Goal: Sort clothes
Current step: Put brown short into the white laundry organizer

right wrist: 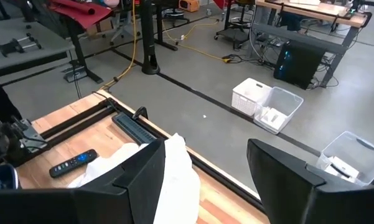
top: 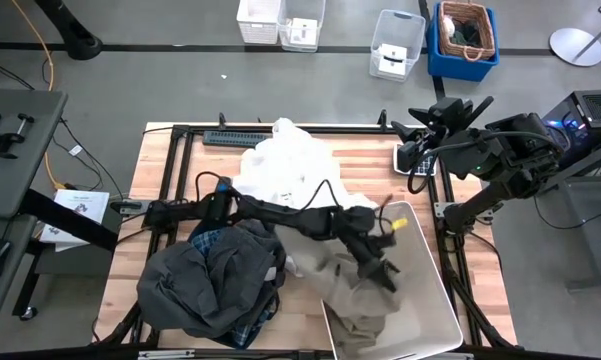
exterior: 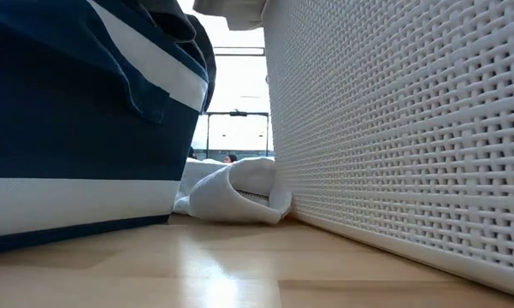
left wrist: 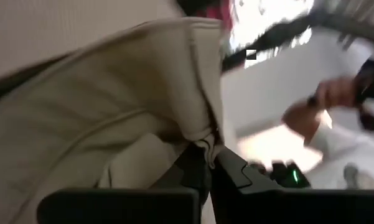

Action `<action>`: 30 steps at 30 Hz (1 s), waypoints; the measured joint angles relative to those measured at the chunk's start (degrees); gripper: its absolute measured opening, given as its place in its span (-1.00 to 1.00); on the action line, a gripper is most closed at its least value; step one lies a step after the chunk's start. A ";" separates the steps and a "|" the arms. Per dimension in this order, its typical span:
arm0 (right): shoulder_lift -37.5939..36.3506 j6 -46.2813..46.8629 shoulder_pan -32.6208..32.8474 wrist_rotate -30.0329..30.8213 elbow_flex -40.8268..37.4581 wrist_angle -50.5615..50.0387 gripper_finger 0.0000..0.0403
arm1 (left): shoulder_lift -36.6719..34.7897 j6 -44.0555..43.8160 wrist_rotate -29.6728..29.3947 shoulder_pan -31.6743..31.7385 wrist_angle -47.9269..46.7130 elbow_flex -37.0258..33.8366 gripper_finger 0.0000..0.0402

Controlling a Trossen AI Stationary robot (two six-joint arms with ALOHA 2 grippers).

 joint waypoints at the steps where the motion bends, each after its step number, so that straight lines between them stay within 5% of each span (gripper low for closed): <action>1: 0.00 -0.30 0.00 -0.02 0.01 0.00 0.10 | 0.26 1.31 1.10 -0.26 -2.37 0.08 -0.98; 9: 0.00 -0.40 0.00 0.26 0.00 0.00 0.10 | -0.51 6.18 7.62 -0.36 -5.36 0.11 -0.62; 18: 0.00 -0.40 0.00 0.29 0.02 0.00 0.10 | -7.22 -8.78 11.95 2.98 25.86 0.17 0.01; 24: 0.00 -0.29 0.00 0.31 0.01 0.00 0.10 | -14.29 -15.27 22.16 7.53 24.94 0.17 0.00; 30: 0.00 0.08 0.00 0.50 0.01 0.00 0.10 | -21.68 2.55 19.21 8.45 6.73 -7.26 -0.15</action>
